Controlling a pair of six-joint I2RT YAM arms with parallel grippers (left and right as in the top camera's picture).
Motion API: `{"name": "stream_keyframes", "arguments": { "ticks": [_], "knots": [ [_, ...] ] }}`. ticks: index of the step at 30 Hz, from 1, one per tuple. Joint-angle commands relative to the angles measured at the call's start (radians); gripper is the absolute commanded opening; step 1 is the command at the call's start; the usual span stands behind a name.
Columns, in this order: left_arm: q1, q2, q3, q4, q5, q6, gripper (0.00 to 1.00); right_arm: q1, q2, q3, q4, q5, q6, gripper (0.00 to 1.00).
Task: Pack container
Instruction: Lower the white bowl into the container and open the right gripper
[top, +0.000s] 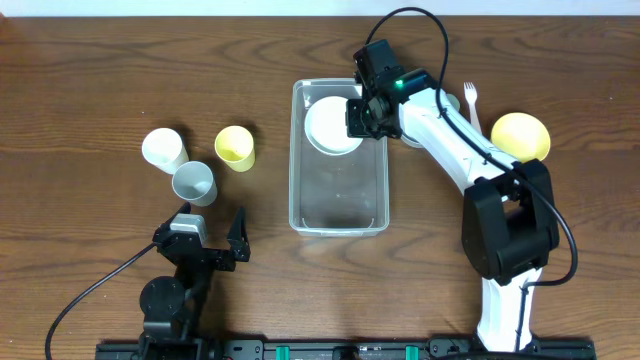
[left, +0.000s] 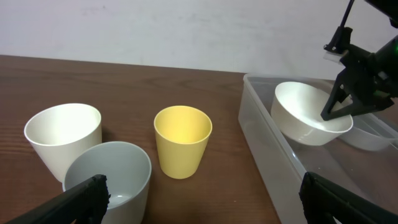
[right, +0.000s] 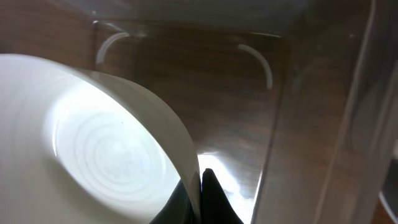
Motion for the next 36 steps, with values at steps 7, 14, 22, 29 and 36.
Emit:
{"name": "stream_keyframes", "arguments": {
  "ticks": [7, 14, 22, 29, 36],
  "knots": [
    [0.002, -0.006, -0.029, -0.009, -0.006, 0.013, 0.98, 0.007, 0.02, 0.027, 0.006, 0.034, -0.029, 0.22],
    [0.002, -0.006, -0.029, -0.009, -0.006, 0.013, 0.98, 0.021, 0.019, 0.041, -0.02, 0.028, -0.05, 0.23],
    [0.002, -0.006, -0.029, -0.009, -0.006, 0.013, 0.98, 0.059, -0.011, 0.319, -0.294, 0.015, -0.068, 0.27],
    [0.002, -0.006, -0.029, -0.009, -0.006, 0.013, 0.98, -0.012, -0.076, 0.546, -0.563, 0.169, 0.001, 0.49],
    [0.002, -0.006, -0.029, -0.009, -0.006, 0.013, 0.98, -0.262, -0.093, 0.536, -0.692, 0.181, 0.045, 0.59]
  ]
}}
